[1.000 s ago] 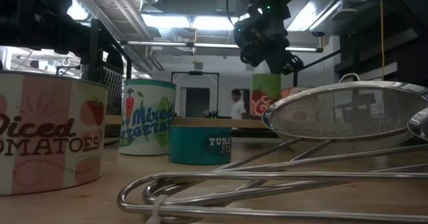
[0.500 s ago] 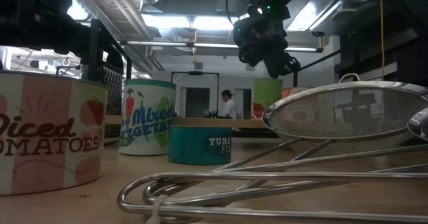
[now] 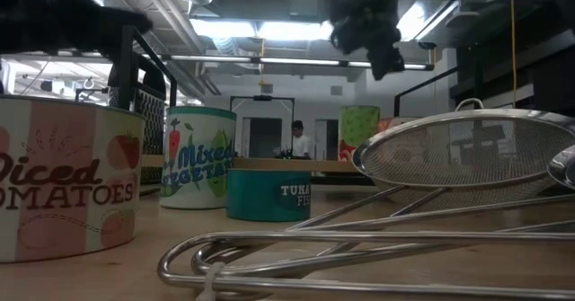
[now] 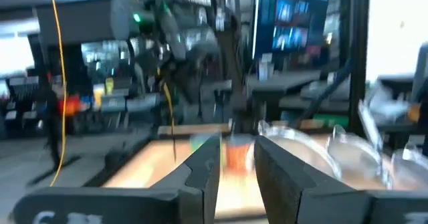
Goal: Pick and place cans onto a shelf
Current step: Adjust the large yellow can on the shelf
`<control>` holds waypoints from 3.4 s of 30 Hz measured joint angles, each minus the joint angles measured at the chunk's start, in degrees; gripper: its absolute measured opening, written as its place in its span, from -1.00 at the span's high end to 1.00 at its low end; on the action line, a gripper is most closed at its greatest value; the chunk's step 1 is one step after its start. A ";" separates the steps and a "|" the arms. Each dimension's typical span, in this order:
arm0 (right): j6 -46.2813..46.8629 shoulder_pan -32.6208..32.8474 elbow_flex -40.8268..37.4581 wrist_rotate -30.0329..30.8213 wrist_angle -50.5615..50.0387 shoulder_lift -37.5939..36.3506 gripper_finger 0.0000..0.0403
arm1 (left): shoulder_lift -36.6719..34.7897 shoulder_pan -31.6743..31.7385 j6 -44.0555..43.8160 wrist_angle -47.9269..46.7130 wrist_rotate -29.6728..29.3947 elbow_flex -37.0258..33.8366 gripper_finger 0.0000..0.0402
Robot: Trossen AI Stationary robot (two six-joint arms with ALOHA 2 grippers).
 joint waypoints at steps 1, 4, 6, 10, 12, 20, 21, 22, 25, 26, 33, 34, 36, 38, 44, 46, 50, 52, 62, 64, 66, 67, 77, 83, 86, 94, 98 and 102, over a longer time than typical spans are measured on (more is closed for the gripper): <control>-0.05 0.16 0.00 1.99 0.41 -1.50 0.74 | 0.00 0.00 0.00 1.97 0.40 0.00 0.57; -0.94 1.05 0.00 8.16 2.98 -6.35 0.74 | 0.02 0.00 0.00 5.59 1.79 0.00 0.57; -2.68 1.95 0.00 10.88 5.28 -9.73 0.74 | 0.24 0.00 -0.02 7.35 2.00 0.00 0.57; -4.60 4.21 0.00 11.85 9.48 -15.16 0.74 | 2.05 0.00 -0.02 7.75 1.90 1.96 0.57; -5.05 5.23 0.00 12.43 11.25 -17.49 0.74 | 4.23 0.00 0.00 8.01 1.76 3.74 0.57; -10.64 9.43 -4.67 15.39 16.94 -22.45 0.74 | 20.52 0.00 0.29 7.67 1.72 14.17 0.57; -12.07 9.89 -6.42 14.76 17.81 -22.89 0.74 | 22.97 -0.02 0.39 7.76 1.73 15.67 0.57; -13.54 10.39 -8.19 13.58 18.36 -23.20 0.74 | 25.26 0.00 0.41 7.86 1.71 16.95 0.57; -17.64 11.64 -13.04 9.04 20.03 -23.56 0.74 | 31.87 0.00 0.39 7.80 1.71 20.57 0.57; -18.17 12.04 -14.54 7.67 20.72 -23.59 0.74 | 33.88 0.00 0.37 7.74 1.71 21.70 0.57; -19.39 14.04 -24.28 4.97 31.83 -23.56 0.74 | 45.02 -0.02 0.37 7.98 1.71 28.08 0.57; -19.39 14.04 -25.25 4.92 33.62 -23.56 0.74 | 46.11 0.00 0.37 7.98 1.71 28.56 0.57; -19.11 14.02 -26.48 4.94 35.61 -23.55 0.74 | 47.98 -0.02 0.37 7.72 1.71 29.19 0.57; -17.72 13.94 -26.60 5.26 35.94 -23.41 0.74 | 49.25 0.00 0.37 7.85 1.69 29.50 0.57; -16.04 12.93 -26.53 6.79 38.93 -22.94 0.73 | 52.09 0.00 0.13 7.80 1.69 29.53 0.57; -15.95 12.41 -26.53 8.51 40.16 -22.70 0.73 | 52.57 -0.01 -0.02 7.82 1.69 29.53 0.57; -16.17 12.36 -26.51 13.90 44.00 -22.75 0.73 | 53.00 -0.02 -0.04 7.81 1.69 29.53 0.57; -16.17 12.36 -26.52 14.07 44.47 -22.75 0.73 | 52.98 -0.02 -0.04 7.91 1.69 29.53 0.57; -14.70 12.36 -26.51 13.94 46.34 -22.75 0.73 | 52.98 -0.02 -0.02 7.85 1.69 29.53 0.57; -14.64 12.37 -26.52 13.93 46.37 -22.75 0.74 | 52.98 -0.01 -0.01 7.85 1.69 29.53 0.57; -14.65 12.38 -26.51 13.93 46.36 -22.75 0.74 | 52.98 0.00 0.00 7.84 1.69 29.53 0.57; -14.64 12.38 -26.51 13.90 46.37 -22.75 0.74 | 52.98 0.00 -0.02 7.85 1.69 29.53 0.57; -14.58 12.43 -26.51 13.88 46.59 -22.75 0.74 | 52.96 -0.01 0.00 7.83 1.69 29.53 0.57; -13.35 12.43 -26.51 10.59 46.22 -22.75 0.72 | 52.96 -0.02 0.00 7.82 1.69 29.53 0.57; -14.56 12.44 -26.51 6.02 44.96 -22.75 0.62 | 52.96 -0.02 0.01 7.83 1.69 29.53 0.57; -14.95 12.37 -26.49 9.73 43.68 -22.65 -0.02 | 52.94 -0.01 0.02 7.80 1.67 29.53 0.57; -16.35 13.32 -26.62 9.25 37.55 -21.75 -0.13 | 52.94 -0.02 0.02 7.80 1.67 29.53 0.57; -20.20 15.15 -29.44 9.39 36.24 -21.10 -0.13 | 52.94 0.00 0.02 7.80 1.65 29.53 0.57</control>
